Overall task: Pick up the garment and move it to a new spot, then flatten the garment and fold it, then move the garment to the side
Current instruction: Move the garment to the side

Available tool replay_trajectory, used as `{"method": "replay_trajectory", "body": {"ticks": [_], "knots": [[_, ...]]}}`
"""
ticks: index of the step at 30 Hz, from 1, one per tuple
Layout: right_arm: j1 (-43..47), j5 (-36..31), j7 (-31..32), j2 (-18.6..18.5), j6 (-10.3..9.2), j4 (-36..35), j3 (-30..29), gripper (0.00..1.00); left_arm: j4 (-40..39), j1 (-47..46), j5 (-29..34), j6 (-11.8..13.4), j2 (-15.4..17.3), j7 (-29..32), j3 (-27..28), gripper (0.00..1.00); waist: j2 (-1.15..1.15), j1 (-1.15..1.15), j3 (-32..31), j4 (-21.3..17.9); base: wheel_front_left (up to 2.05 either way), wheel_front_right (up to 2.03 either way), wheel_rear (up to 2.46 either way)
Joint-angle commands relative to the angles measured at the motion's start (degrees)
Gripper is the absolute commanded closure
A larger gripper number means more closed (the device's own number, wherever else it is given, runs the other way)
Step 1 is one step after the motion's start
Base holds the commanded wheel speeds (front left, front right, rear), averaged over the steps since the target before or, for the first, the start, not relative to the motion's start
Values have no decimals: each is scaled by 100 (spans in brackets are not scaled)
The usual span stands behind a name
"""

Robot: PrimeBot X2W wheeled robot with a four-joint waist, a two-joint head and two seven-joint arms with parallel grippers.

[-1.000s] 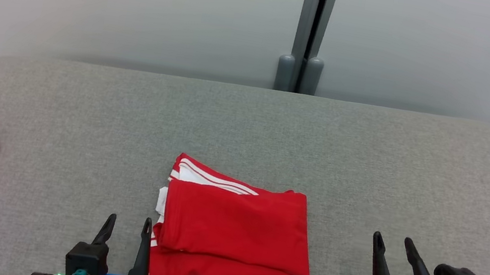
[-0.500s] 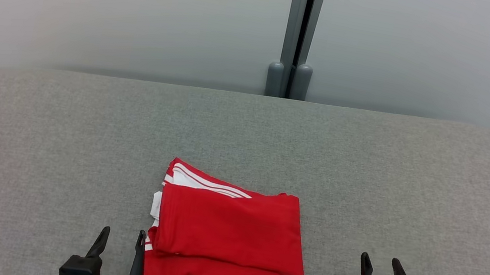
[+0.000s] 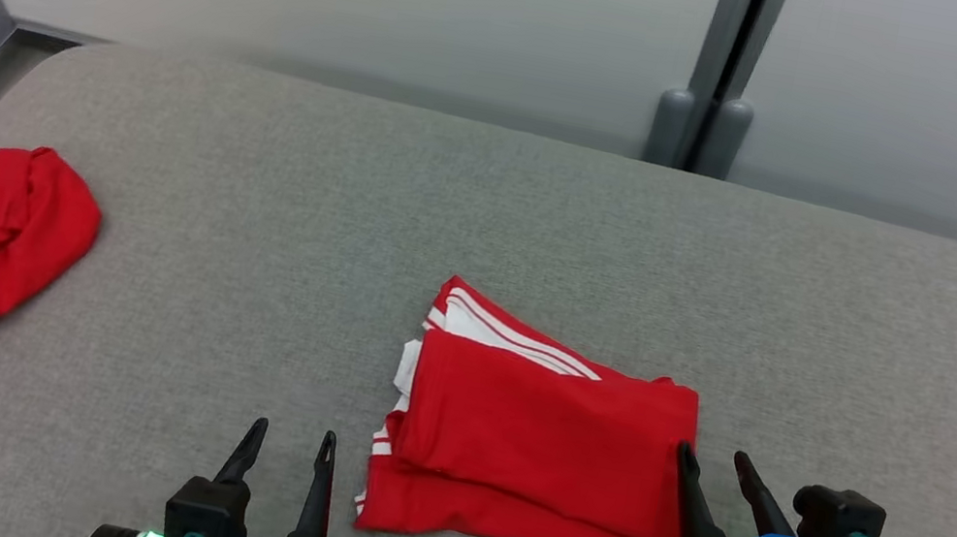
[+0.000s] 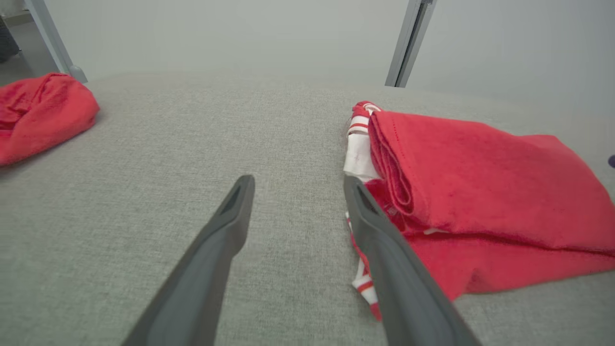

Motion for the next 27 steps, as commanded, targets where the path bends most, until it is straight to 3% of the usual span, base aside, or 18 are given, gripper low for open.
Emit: {"method": "replay_trajectory", "body": {"ticks": [1,6,10,11,12,13,17,22,27], "knots": [[-168,120,-16,-17,1,171,-38,0,-31,-80,25,30,0,-25,-47,0,0,-1,287,325,0,0,0],[-444,448,-16,-78,1,737,-1,0,-93,-150,46,46,-1,-24,-69,0,0,-1,489,563,0,0,0],[-487,923,162,18,18,1091,623,0,-178,-222,13,66,-1,-24,-121,0,0,-1,622,649,0,0,0],[-493,1050,201,29,31,1098,812,6,-191,-231,3,71,-1,-25,-136,0,0,-1,654,657,0,0,0],[-485,1179,245,28,32,1098,1004,67,-199,-247,-6,80,-1,-24,-153,0,0,-1,681,657,0,0,0],[-473,1322,265,12,34,1092,1160,100,-214,-271,-27,88,-1,-24,-182,0,0,-1,703,653,0,0,0],[-506,1634,145,-294,26,1140,1536,100,-234,-344,-60,111,-1,-24,-251,0,0,-1,722,586,0,0,0],[-674,1746,27,-504,-1,1096,1576,100,-254,-326,-69,92,-1,-25,-238,0,0,-1,590,310,0,0,0],[-706,1626,-5,-524,-4,632,1368,100,-180,-320,-101,-24,-3,-25,-246,0,0,-1,355,-446,0,0,0]]}}
